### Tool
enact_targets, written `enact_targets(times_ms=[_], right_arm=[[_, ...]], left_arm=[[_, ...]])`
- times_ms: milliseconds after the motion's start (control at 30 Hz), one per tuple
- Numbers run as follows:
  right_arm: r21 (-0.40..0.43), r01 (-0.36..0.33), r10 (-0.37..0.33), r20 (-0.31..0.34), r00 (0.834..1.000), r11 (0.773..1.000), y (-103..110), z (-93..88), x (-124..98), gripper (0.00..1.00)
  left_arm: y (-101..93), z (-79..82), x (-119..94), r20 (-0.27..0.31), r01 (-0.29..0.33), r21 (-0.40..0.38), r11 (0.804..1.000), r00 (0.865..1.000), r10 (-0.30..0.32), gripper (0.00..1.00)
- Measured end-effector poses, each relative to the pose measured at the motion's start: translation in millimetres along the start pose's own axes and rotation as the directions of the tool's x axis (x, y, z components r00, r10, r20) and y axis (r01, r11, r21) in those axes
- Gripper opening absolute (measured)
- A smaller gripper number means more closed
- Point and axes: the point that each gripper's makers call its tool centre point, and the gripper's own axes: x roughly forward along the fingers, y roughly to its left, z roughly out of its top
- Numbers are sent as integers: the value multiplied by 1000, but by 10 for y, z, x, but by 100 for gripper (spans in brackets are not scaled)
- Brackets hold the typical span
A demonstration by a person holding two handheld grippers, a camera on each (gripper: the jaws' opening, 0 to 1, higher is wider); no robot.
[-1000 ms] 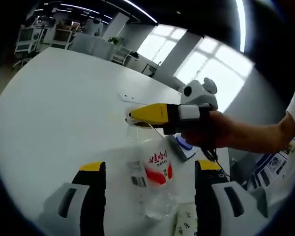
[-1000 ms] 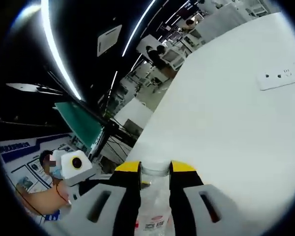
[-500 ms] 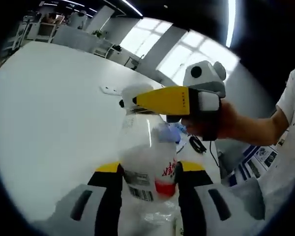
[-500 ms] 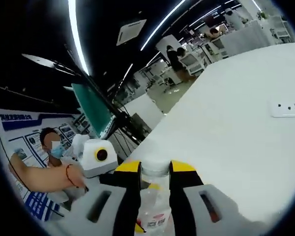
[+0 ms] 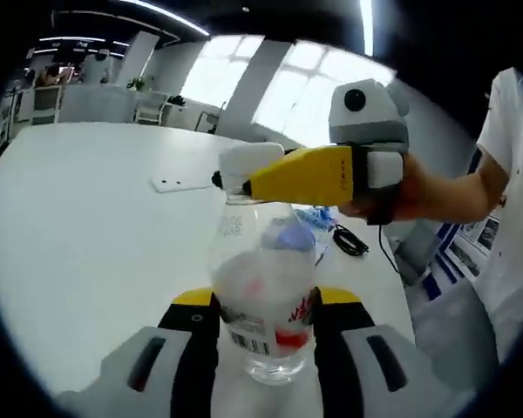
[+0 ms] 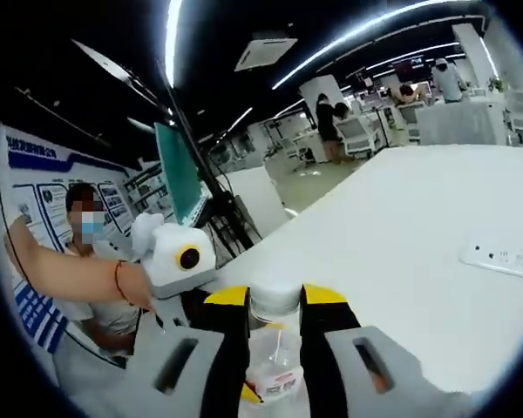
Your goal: Arrange the tabletop items into an orderly group along one side of the table until the central work area is clear of visible clutter.
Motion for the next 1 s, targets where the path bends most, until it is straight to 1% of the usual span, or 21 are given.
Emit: enact_targets(times_ms=[33, 133, 200, 233, 267, 367, 467, 667, 767, 1000], right_arm=[[-18, 6, -6, 9, 1000, 1000, -1, 28, -22, 19], [-76, 25, -23, 25, 999, 997, 9, 88, -121, 19], [-133, 42, -37, 37, 999, 990, 2, 117, -185, 19], [-142, 47, -42, 39, 998, 989, 4, 121, -208, 19], [-182, 64, -57, 43, 997, 981, -13, 134, -241, 19], [-255, 79, -65, 63, 996, 964, -3, 157, -293, 19], [-301, 101, -86, 62, 994, 948, -9, 162, -339, 19], [-351, 125, -111, 61, 992, 928, -92, 153, -394, 19], [-365, 134, -124, 50, 991, 921, -124, 129, -406, 19], [-385, 157, -150, 49, 987, 909, -177, 114, -411, 19]], left_arm=[[-6, 13, 4, 2, 1, 5, 1000, 1000, -1, 41], [-43, 105, 45, 6, 5, 61, 998, 1000, -6, 41], [-60, 151, 89, 5, 5, 93, 996, 1000, -6, 41], [-65, 165, 106, 6, 5, 109, 994, 1000, -5, 41], [-71, 186, 133, 5, 3, 123, 992, 1000, -4, 41], [-90, 237, 198, 9, 3, 156, 988, 1000, -5, 41], [-89, 287, 264, 16, 4, 184, 983, 1000, -7, 40], [-68, 315, 352, 19, 10, 203, 979, 1000, -14, 40], [-44, 305, 387, 8, 10, 219, 976, 1000, -12, 40], [6, 318, 418, 4, 5, 236, 972, 1000, -6, 40]])
